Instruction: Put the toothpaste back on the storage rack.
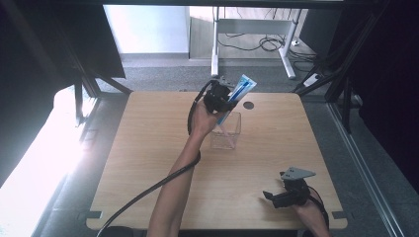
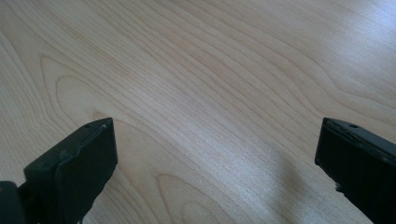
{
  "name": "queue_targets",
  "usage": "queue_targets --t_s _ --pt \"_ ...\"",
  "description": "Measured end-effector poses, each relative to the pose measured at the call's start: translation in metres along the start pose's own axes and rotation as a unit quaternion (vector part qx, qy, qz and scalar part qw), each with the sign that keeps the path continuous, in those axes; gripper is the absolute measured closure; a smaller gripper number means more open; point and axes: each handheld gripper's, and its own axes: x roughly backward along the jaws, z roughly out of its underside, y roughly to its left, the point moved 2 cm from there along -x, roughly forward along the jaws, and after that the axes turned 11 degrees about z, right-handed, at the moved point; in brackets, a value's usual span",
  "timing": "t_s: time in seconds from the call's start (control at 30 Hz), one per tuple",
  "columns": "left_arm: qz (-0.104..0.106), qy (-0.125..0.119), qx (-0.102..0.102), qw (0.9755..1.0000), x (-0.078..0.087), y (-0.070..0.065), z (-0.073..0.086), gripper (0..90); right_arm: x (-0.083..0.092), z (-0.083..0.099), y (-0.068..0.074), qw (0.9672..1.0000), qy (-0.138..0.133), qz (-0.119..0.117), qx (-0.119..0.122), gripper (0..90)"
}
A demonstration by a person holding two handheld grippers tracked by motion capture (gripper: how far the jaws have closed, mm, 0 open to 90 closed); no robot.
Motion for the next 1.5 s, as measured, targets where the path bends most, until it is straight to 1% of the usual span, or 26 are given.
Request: queue_targets --t_s 0.03,0.1,0.13,0.27,0.4,0.57,0.63,0.77,0.9,0.93,0.97,1.03,1.1,1.17,1.27,1.37,1.5 --pt "0.000 -0.002 0.002 1.0000 -0.001 0.000 0.000 72.2 0.000 0.000 0.000 1.0000 0.001 0.000 0.000 0.0" --pt "-0.002 -0.001 -0.005 1.0000 -0.005 0.001 0.002 72.2 0.000 0.000 0.000 1.0000 0.000 0.000 -0.001 0.0" --pt "-0.004 -0.002 -0.003 1.0000 -0.007 0.001 0.004 72.2 0.000 0.000 0.000 1.0000 0.000 -0.001 -0.001 0.0" --pt "-0.006 0.005 -0.010 0.9999 -0.014 0.001 0.009 72.3 0.000 0.000 0.000 1.0000 0.001 -0.001 0.000 0.0" --pt "-0.004 0.002 -0.012 0.9999 -0.020 0.000 0.013 72.2 0.000 0.000 0.000 1.0000 0.001 -0.001 -0.001 0.0" --pt "-0.001 0.006 -0.016 0.9999 -0.025 -0.001 0.018 72.2 0.000 0.001 -0.001 1.0000 0.001 0.000 0.000 0.0" --pt "-0.002 0.007 -0.021 0.9997 -0.027 -0.003 0.021 72.2 -0.001 0.001 0.000 1.0000 0.001 0.000 0.001 0.0" --pt "0.000 0.010 -0.023 0.9997 -0.030 -0.003 0.025 72.1 0.000 0.000 -0.001 1.0000 0.000 0.001 0.000 0.0" --pt "0.001 0.017 -0.030 0.9994 -0.033 -0.004 0.029 72.0 0.000 0.000 -0.001 1.0000 0.000 0.001 0.000 0.0" --pt "0.001 0.016 -0.029 0.9995 -0.033 -0.004 0.030 72.0 0.000 0.000 -0.001 1.0000 0.000 0.001 0.000 0.0" --pt "0.001 0.020 -0.033 0.9993 -0.034 -0.004 0.032 72.0 0.000 0.000 -0.001 1.0000 0.000 0.002 0.000 0.0" --pt "0.003 0.017 -0.030 0.9994 -0.035 -0.005 0.034 71.9 0.000 0.000 -0.001 1.0000 0.001 0.002 0.000 0.0" --pt "0.001 0.020 -0.032 0.9993 -0.037 -0.005 0.036 71.9 0.000 0.001 -0.001 1.0000 0.001 0.002 -0.001 0.0" --pt "0.003 0.023 -0.034 0.9992 -0.038 -0.005 0.039 71.8 0.000 0.001 -0.001 1.0000 0.001 0.003 -0.001 0.0" --pt "0.006 0.022 -0.035 0.9991 -0.038 -0.006 0.041 71.7 0.000 0.001 -0.001 1.0000 0.002 0.002 0.000 0.0" --pt "0.007 0.027 -0.038 0.9989 -0.037 -0.006 0.042 71.5 -0.001 0.001 -0.001 1.0000 0.003 0.003 0.001 0.0" --pt "0.008 0.029 -0.034 0.9990 -0.036 -0.006 0.045 71.3 0.000 0.000 0.000 1.0000 0.004 0.003 0.001 0.0"
